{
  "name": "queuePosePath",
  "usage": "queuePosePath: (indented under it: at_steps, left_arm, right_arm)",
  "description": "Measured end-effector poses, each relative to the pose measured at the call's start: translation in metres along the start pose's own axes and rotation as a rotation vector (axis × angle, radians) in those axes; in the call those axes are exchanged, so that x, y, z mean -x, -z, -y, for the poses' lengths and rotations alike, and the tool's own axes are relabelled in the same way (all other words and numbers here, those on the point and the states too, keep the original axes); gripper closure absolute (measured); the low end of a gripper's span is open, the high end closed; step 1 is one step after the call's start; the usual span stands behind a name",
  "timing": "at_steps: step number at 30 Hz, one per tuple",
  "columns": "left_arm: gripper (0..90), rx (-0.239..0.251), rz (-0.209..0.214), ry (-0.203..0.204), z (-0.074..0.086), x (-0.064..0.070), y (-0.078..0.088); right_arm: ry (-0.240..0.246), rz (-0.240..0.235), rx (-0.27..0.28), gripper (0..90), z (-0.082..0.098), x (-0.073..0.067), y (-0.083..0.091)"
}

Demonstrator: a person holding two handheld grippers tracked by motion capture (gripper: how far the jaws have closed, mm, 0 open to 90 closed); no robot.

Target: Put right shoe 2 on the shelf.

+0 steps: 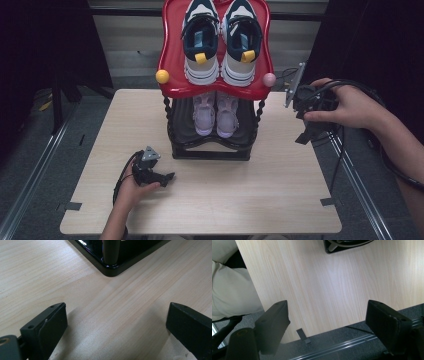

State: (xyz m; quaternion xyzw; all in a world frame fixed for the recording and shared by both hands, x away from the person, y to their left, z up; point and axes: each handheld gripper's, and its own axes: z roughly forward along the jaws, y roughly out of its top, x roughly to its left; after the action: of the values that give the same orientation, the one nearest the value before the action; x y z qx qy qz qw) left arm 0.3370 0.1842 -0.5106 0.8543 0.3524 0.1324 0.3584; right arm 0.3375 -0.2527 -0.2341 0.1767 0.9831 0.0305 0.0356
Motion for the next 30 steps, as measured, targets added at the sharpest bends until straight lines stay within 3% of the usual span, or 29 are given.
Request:
queuePosePath:
  at_steps: [30]
  left_arm:
    - [3.3, 0.002, -0.005, 0.001, 0.000, 0.000, 0.000]
  right_arm:
    - [0.009, -0.031, 0.043, 18.2, 0.013, -0.015, -0.057]
